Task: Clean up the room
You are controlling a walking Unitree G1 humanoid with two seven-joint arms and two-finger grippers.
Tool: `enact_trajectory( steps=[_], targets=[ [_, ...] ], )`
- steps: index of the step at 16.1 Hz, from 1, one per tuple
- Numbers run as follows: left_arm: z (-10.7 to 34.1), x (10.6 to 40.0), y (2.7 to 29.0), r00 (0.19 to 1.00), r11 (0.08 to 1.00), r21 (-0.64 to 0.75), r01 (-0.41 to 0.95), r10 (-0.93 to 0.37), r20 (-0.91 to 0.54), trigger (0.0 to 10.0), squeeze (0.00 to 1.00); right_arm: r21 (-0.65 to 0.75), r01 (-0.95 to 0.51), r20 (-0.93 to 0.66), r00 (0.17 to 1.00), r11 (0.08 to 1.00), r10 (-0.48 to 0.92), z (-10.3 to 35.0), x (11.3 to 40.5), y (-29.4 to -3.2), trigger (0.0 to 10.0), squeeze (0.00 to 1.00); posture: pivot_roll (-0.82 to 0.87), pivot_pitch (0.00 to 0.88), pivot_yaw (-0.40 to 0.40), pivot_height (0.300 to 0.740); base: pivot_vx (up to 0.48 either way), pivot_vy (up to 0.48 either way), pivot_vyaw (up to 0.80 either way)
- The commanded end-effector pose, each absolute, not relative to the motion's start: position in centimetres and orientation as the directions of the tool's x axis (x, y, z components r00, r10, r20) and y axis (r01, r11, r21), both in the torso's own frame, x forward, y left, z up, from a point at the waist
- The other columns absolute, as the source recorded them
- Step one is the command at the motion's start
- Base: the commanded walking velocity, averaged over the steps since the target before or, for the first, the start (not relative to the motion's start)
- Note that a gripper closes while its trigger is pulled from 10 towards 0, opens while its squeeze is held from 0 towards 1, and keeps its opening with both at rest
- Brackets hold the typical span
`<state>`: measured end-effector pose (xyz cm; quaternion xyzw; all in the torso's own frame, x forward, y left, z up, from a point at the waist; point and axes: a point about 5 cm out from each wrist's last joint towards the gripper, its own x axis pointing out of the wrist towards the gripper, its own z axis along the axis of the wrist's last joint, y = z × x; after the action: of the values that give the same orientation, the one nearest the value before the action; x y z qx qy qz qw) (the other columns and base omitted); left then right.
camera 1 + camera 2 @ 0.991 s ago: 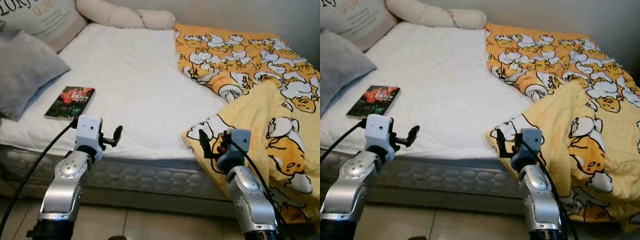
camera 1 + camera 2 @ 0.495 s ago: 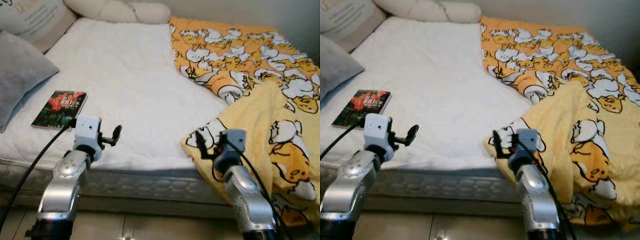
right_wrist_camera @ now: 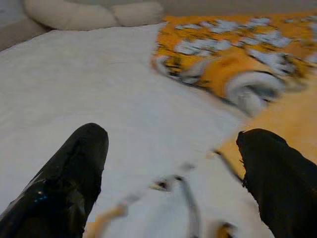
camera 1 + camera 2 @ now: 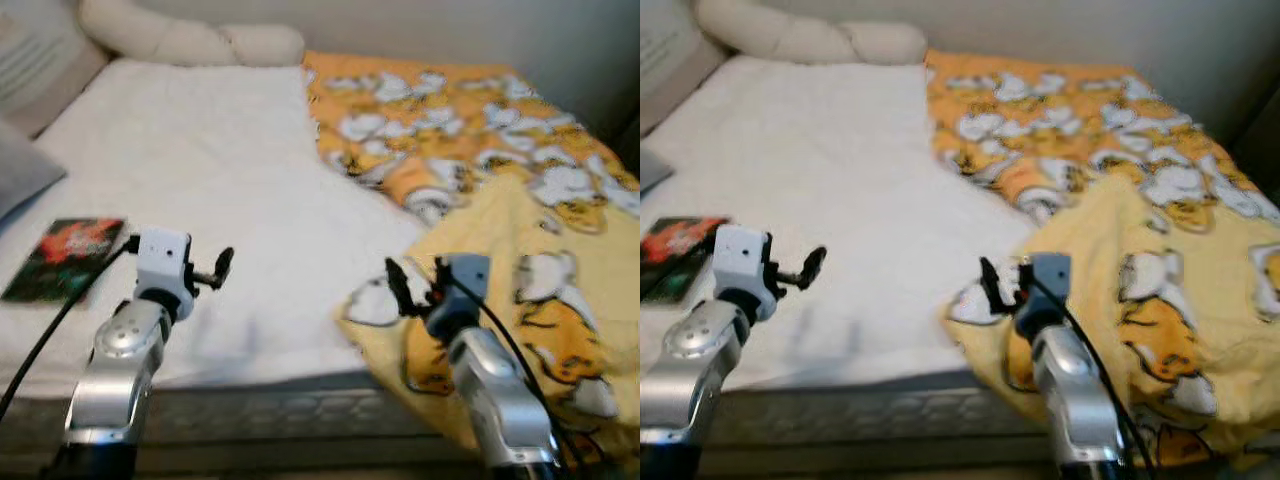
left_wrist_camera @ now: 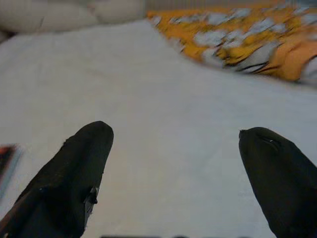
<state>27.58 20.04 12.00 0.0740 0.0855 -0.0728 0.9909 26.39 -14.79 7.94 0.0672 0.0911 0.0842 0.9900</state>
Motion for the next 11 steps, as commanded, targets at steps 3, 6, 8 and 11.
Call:
enact_trajectory(
  steps=[3,6,8,11],
  targets=[
    [11.8,26.8,20.0,0.972,0.977,0.146,0.157,-0.127,-0.198,10.0,0.0,0.135,-0.117,-0.193,0.971,0.984,0.142,7.6,25.9,-16.2,10.0,0.0,0.09,0.0,-0.07,0.74,0.324,0.0,0.0],
    [11.9,26.7,20.3,0.971,0.967,0.196,0.161,-0.12,-0.208,10.0,0.0,0.151,-0.209,-0.23,0.943,0.966,0.24,7.4,26.3,-15.3,10.0,1.0,0.09,0.0,-0.07,0.74,0.0,0.0,0.0],
    [12.0,26.9,20.4,0.963,0.958,0.206,0.198,-0.151,-0.222,10.0,0.0,0.146,-0.241,-0.314,0.908,0.959,0.276,6.1,27.6,-14.6,10.0,1.0,0.07,0.0,-0.047,0.74,0.0,0.0,0.0],
    [11.2,27.1,19.7,0.892,0.893,0.238,0.383,-0.29,-0.346,10.0,0.0,0.095,-0.412,-0.439,0.799,0.906,0.41,4.5,30.8,-12.4,10.0,1.0,0.06,0.0,-0.011,0.74,0.0,0.0,0.0]
  ],
)
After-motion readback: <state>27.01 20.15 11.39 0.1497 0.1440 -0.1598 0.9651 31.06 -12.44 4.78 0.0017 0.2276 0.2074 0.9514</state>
